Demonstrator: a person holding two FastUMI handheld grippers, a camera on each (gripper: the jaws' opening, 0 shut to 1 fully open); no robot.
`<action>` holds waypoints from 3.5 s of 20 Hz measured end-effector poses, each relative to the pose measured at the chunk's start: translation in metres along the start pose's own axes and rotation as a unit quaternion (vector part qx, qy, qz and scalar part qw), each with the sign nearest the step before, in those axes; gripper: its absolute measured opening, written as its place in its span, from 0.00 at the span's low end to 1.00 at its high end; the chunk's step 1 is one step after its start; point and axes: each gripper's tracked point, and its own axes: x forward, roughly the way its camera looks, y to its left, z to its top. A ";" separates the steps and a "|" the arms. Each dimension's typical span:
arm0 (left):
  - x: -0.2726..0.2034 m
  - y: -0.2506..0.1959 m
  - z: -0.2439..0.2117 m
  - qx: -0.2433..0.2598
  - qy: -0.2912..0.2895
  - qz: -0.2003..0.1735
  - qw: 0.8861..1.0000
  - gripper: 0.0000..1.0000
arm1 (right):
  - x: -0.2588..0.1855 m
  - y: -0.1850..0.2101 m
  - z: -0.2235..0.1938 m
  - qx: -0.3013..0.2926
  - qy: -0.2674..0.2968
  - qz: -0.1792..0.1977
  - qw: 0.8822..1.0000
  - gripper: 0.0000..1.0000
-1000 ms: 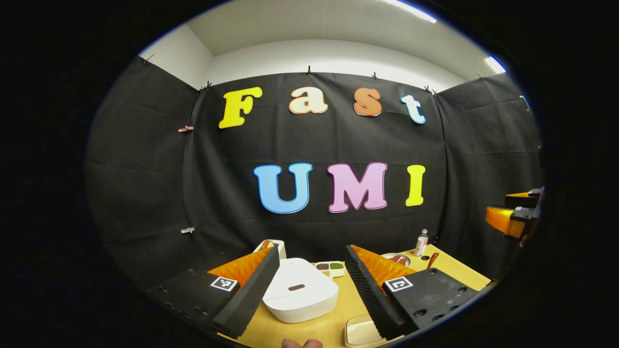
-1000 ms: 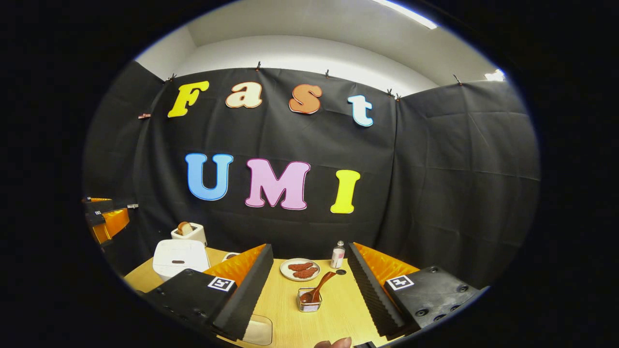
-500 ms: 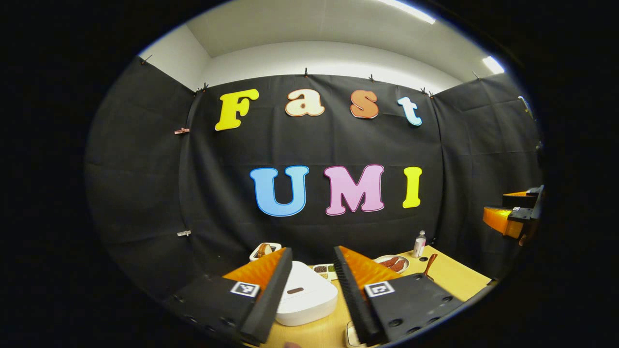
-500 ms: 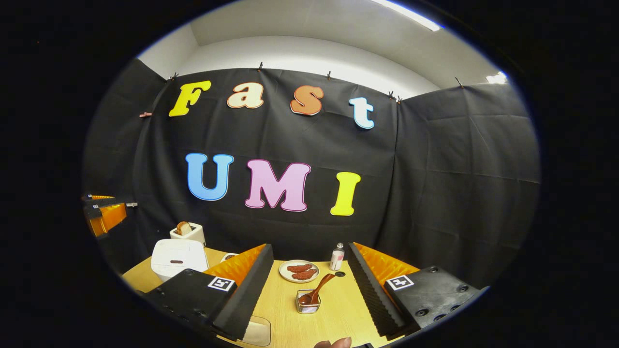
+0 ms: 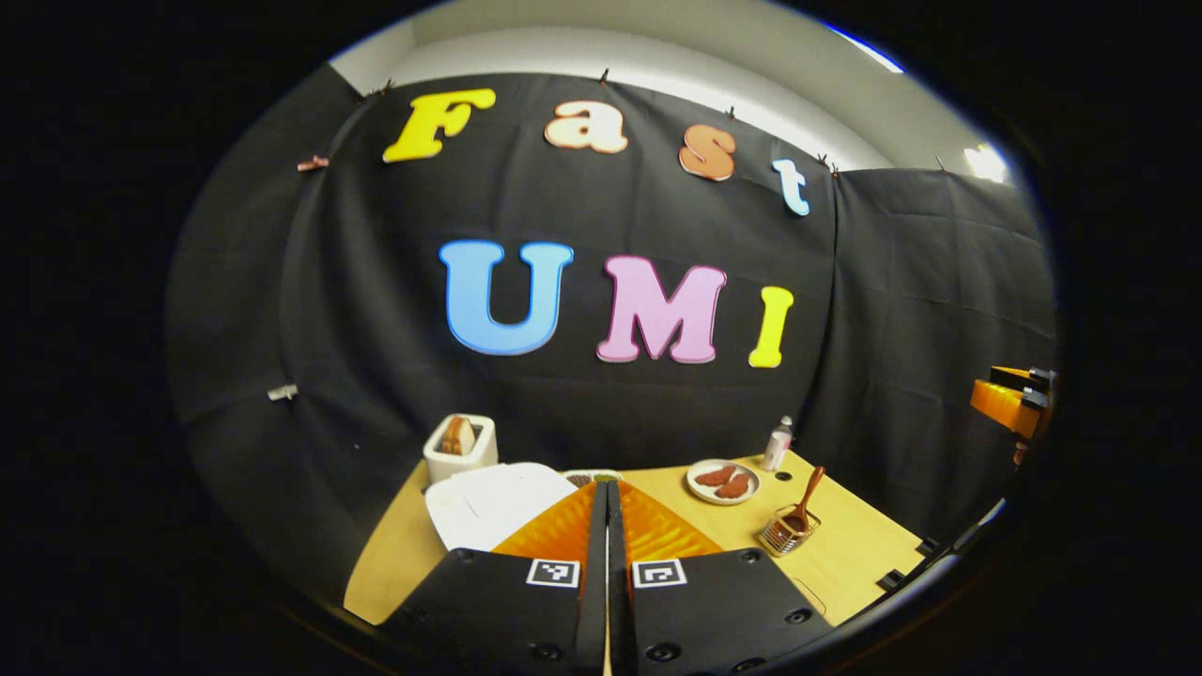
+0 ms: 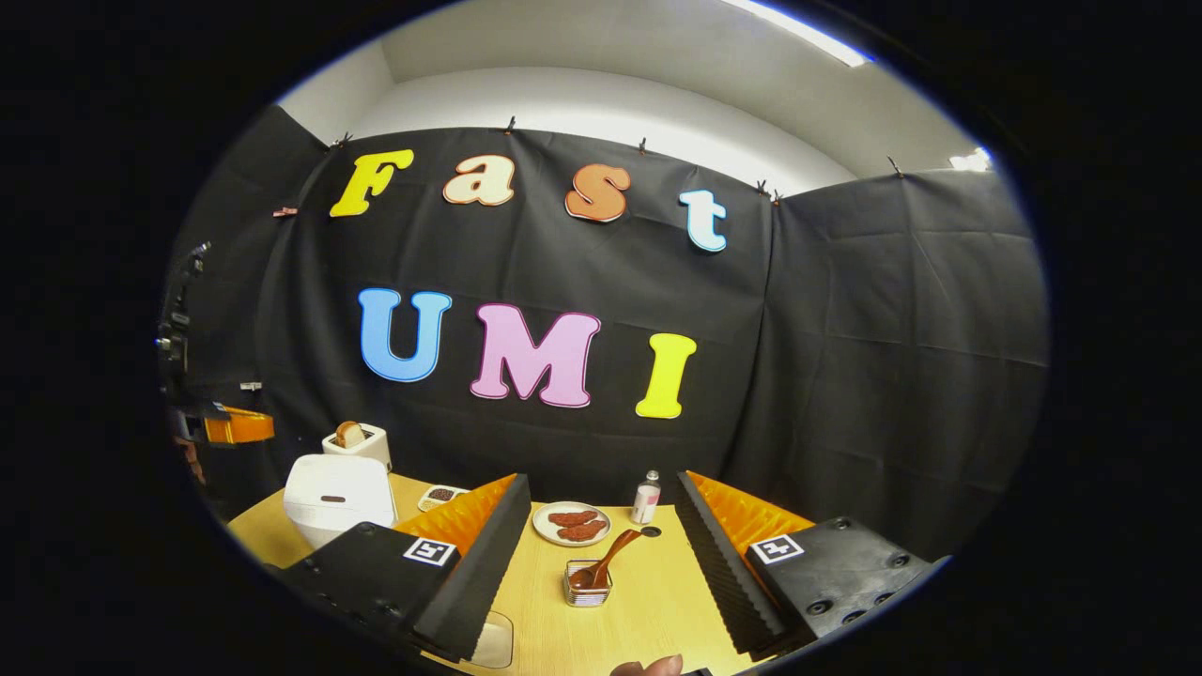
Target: Close the left gripper, press the button to open the rice cooker; take a wooden spoon from the chopstick holder with the right hand, scoop a spoonful of rice and pour it into the rice cooker, then put the wooden spoon back into the chopstick holder.
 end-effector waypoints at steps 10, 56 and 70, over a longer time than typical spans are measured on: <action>0.106 0.066 -0.106 -0.040 0.160 0.014 0.986 0.06 | -0.009 -0.056 -0.020 -0.001 0.018 -0.053 0.998 0.98; -0.006 -0.056 0.039 0.042 -0.089 0.090 0.991 0.96 | 0.093 -0.035 -0.114 0.070 0.069 0.084 0.992 0.98; -0.071 -0.061 -0.049 -0.022 -0.041 0.210 0.977 0.97 | 0.234 -0.014 -0.320 0.146 0.232 0.128 0.953 0.95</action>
